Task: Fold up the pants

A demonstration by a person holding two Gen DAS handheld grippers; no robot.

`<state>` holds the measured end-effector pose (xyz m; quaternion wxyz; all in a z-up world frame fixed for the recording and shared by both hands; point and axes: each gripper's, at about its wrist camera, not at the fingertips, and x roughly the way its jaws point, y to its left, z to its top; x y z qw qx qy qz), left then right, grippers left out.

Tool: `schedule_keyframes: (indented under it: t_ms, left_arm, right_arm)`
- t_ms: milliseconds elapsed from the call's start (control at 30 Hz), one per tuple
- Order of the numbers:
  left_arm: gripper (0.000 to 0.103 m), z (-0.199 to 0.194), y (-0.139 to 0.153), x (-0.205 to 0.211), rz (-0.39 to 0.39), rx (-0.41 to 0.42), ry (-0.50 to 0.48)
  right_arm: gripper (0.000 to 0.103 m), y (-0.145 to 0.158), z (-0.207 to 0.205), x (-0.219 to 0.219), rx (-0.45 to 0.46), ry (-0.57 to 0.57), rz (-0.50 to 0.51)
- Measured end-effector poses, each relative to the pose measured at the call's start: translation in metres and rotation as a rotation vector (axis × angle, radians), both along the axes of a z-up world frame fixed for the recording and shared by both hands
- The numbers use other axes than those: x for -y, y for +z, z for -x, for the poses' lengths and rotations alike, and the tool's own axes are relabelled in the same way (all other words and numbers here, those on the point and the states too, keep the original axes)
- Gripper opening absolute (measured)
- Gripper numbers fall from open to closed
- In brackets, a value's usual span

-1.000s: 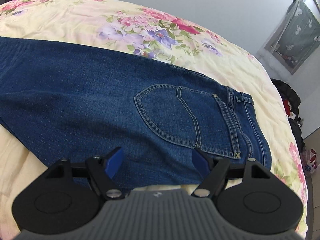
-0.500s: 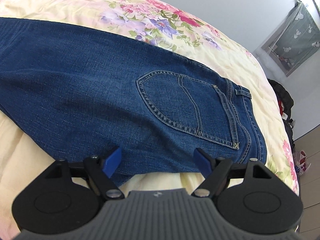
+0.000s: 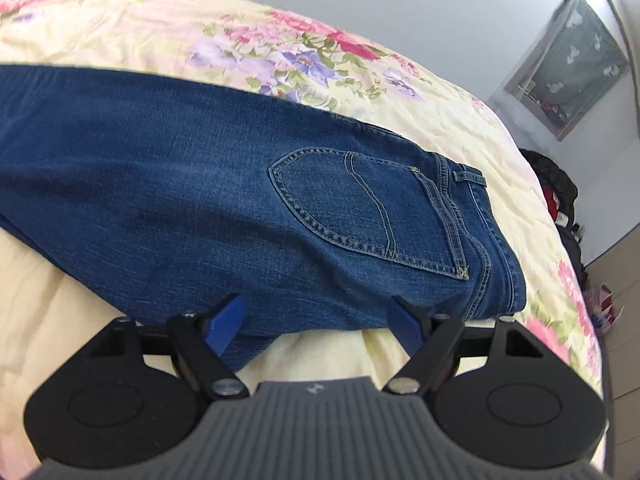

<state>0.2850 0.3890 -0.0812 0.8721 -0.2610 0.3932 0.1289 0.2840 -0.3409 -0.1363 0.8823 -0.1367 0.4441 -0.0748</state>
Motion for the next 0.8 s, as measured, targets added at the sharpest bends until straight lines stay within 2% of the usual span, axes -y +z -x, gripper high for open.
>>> schedule_keyframes:
  t_ms: [133, 233, 333, 467, 633, 700, 767, 800]
  left_arm:
    - [0.063, 0.027, -0.024, -0.004, 0.205, 0.044, 0.086]
    - [0.063, 0.038, -0.045, -0.003, 0.283, 0.074, 0.138]
    - [0.063, 0.039, -0.069, -0.001, 0.377, 0.089, 0.197]
    - [0.064, 0.027, -0.085, 0.002, 0.362, 0.074, 0.218]
    - [0.061, 0.014, -0.085, 0.0, 0.312, 0.054, 0.243]
    - [0.055, 0.009, -0.083, 0.001, 0.282, 0.037, 0.246]
    - [0.049, 0.007, -0.083, 0.005, 0.261, 0.029, 0.246]
    - [0.044, 0.006, -0.082, 0.007, 0.241, 0.028, 0.248]
  right_arm:
    - [0.074, 0.004, 0.018, -0.007, 0.045, -0.036, -0.082]
    - [0.07, 0.004, 0.03, -0.011, 0.078, -0.061, -0.154]
    - [0.062, -0.001, 0.042, -0.009, 0.097, -0.115, -0.224]
    - [0.061, -0.011, 0.058, -0.007, 0.113, -0.194, -0.297]
    - [0.054, -0.027, 0.066, -0.011, 0.149, -0.213, -0.309]
    - [0.044, -0.032, 0.061, -0.011, 0.166, -0.215, -0.298]
    - [0.04, -0.037, 0.052, -0.01, 0.169, -0.223, -0.307]
    - [0.032, -0.04, 0.048, -0.008, 0.169, -0.229, -0.322]
